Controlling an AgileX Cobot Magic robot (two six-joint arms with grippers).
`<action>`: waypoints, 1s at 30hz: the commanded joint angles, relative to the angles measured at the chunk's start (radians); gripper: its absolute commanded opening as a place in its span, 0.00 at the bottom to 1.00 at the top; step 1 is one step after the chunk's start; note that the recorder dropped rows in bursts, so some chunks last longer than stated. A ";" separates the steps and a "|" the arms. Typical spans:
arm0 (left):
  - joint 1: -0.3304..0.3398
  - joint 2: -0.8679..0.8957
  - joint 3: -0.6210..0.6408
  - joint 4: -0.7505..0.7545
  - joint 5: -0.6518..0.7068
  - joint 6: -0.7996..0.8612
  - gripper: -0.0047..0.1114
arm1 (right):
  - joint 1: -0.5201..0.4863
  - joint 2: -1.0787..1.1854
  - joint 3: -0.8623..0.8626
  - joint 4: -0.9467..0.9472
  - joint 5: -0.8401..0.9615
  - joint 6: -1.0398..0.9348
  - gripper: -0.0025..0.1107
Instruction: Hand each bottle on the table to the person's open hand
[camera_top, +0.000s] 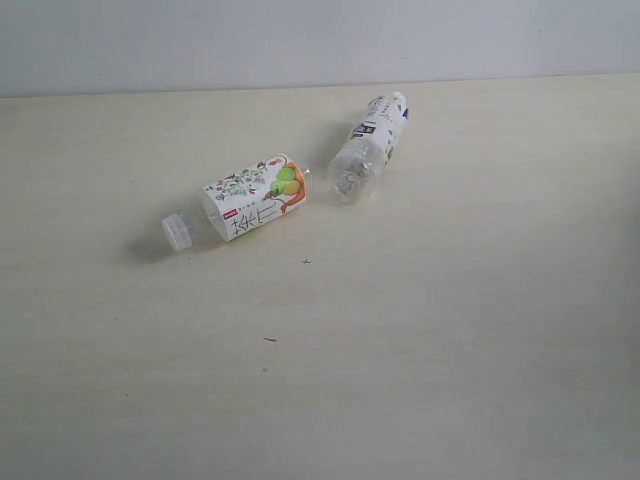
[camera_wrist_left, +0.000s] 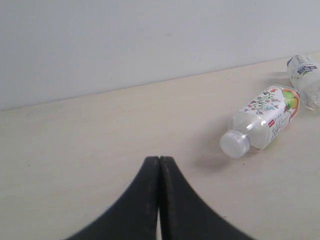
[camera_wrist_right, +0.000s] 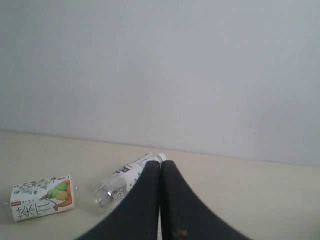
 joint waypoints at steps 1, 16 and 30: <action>-0.006 -0.006 0.001 -0.006 -0.005 -0.002 0.05 | -0.004 -0.050 0.005 -0.010 -0.010 0.012 0.02; -0.006 -0.006 0.001 -0.006 -0.005 -0.002 0.05 | -0.004 -0.074 0.005 -0.010 -0.003 0.012 0.02; -0.006 -0.006 0.001 -0.006 -0.005 -0.002 0.05 | -0.004 -0.115 0.005 -0.010 -0.001 0.012 0.02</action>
